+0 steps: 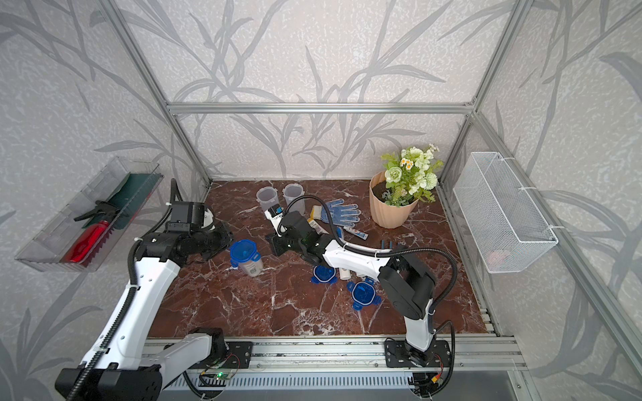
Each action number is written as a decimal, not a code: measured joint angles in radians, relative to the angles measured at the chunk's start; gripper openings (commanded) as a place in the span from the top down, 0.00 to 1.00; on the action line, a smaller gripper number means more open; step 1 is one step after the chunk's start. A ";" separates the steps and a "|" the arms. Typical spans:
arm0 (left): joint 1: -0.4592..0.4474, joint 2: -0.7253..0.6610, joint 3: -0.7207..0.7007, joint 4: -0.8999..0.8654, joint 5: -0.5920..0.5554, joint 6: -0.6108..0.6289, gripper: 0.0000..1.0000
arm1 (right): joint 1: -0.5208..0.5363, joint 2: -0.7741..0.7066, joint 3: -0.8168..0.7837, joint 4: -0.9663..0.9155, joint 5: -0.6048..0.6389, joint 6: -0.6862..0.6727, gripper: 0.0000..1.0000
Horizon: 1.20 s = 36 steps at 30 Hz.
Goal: Take out toiletry kits
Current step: Adjust the container at the center of the board.
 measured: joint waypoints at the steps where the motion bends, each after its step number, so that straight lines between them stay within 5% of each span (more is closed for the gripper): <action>1: 0.000 0.000 0.006 -0.012 -0.006 0.005 1.00 | 0.005 0.013 0.017 -0.018 0.003 -0.009 0.91; 36: 0.007 0.010 0.061 -0.122 -0.066 0.075 1.00 | 0.225 0.156 0.172 -0.208 -0.056 -0.030 0.90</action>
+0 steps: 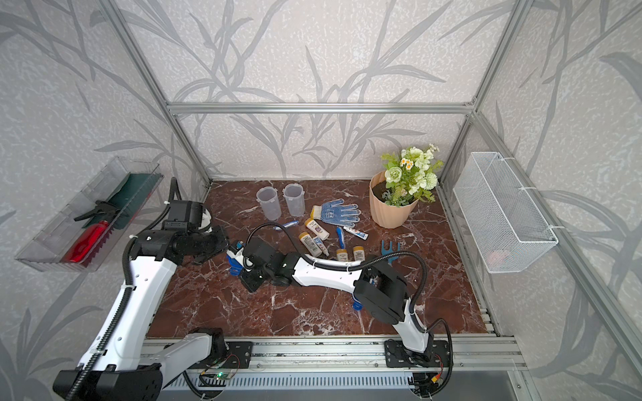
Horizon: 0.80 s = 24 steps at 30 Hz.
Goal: Take out toiletry kits
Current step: Adjust the container at the center of the board.
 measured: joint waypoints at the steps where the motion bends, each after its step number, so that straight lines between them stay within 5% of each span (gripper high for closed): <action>1: 0.000 0.000 0.000 -0.001 -0.003 0.002 1.00 | 0.002 0.002 -0.003 0.005 0.000 0.003 0.90; 8: 0.001 0.000 0.000 0.012 0.010 0.014 1.00 | -0.009 -0.073 -0.163 0.093 0.004 0.027 0.89; 14: 0.001 0.013 -0.004 0.051 0.057 0.014 1.00 | -0.110 -0.171 -0.347 0.217 -0.062 0.141 0.76; 24: 0.001 0.045 -0.118 0.097 0.114 0.011 1.00 | -0.260 -0.173 -0.395 0.457 -0.245 0.366 0.59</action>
